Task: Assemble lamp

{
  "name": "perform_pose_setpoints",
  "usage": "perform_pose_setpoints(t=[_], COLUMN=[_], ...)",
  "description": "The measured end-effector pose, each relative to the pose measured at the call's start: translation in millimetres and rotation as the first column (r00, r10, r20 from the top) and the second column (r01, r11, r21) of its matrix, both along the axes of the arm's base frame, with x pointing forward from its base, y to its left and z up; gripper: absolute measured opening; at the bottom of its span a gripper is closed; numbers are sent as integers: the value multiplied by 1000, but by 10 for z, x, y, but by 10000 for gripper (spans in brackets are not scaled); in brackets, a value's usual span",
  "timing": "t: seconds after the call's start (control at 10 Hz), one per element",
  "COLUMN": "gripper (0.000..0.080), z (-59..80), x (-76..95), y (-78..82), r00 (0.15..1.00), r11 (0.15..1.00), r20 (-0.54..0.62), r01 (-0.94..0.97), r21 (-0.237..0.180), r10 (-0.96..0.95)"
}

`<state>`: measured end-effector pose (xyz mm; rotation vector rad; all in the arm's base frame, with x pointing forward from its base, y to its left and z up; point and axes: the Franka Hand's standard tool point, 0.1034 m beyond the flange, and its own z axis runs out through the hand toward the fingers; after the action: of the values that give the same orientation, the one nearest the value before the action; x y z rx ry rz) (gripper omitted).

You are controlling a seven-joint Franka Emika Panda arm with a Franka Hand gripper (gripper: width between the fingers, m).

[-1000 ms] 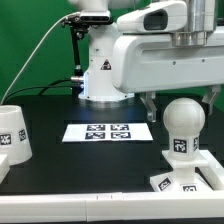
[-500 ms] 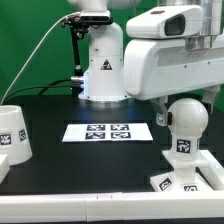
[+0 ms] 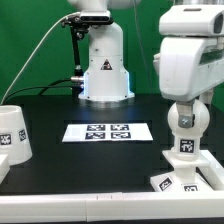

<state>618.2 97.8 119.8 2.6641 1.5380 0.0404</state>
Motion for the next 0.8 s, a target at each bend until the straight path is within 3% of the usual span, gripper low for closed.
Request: perform_pose_setpoints(t=[0.2,0.3,0.4,0.7,0.8], gripper=[699,594,570,570,570], z=[-5,-5,-5,-5,-4], x=[2,4,5,6,20], y=[-46,-51,-59,-63,-60], r00=[1000,1000,1000,973,927], r11=[1000,999,1000,973,927], r20=[-1,1,1,11,22], r01=[0,31,29,232,374], r21=[-9,-8,-11,2,18], r10=[0,-31,-29,-232,-374])
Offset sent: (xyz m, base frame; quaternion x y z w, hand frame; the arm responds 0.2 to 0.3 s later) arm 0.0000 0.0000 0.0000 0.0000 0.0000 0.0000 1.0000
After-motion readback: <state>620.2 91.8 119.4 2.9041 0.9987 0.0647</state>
